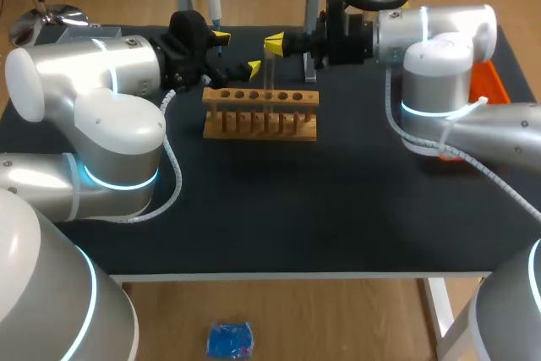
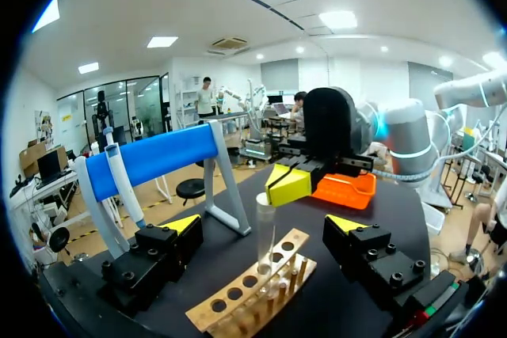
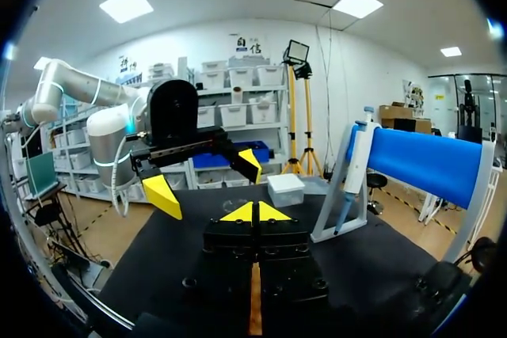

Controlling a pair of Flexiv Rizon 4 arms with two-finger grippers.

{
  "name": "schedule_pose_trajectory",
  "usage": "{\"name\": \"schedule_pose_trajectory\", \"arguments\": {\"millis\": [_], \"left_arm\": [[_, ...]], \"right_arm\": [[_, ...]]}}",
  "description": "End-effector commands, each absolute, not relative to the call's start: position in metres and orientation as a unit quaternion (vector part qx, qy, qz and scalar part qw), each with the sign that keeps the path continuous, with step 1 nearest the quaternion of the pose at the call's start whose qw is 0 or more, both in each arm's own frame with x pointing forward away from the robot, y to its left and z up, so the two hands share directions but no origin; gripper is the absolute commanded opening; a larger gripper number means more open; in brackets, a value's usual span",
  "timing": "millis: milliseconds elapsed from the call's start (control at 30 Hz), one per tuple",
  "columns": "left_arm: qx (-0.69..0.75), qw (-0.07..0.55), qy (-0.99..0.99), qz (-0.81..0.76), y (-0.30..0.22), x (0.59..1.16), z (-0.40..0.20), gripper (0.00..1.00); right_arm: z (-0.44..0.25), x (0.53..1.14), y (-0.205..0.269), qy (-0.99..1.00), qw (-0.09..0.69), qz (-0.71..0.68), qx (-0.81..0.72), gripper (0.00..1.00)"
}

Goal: Invert the test tube, pick up the pipette, mount the tip to pipette, aspirate from beaker and dispense into the tube, eject the tip, return the pipette, and cap with the stopper.

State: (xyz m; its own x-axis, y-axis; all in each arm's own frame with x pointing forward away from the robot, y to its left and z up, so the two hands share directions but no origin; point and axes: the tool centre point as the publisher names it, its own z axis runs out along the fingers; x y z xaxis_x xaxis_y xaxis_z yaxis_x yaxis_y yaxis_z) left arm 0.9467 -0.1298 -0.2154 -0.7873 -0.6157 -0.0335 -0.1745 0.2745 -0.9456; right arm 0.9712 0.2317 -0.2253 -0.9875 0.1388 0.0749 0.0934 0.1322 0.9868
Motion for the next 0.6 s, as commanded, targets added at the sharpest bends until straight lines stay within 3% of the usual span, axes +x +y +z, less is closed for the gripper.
{"name": "schedule_pose_trajectory", "arguments": {"millis": [33,600], "left_arm": [[-0.256,0.202,0.773,-0.544,-0.13,0.947,-0.215,1.0],[-0.256,0.202,0.773,-0.544,-0.13,0.947,-0.215,1.0]], "right_arm": [[-0.232,0.973,0.233,0.752,0.017,0.654,0.078,0.0],[-0.242,0.972,0.228,0.741,0.008,0.666,0.091,0.0]]}}
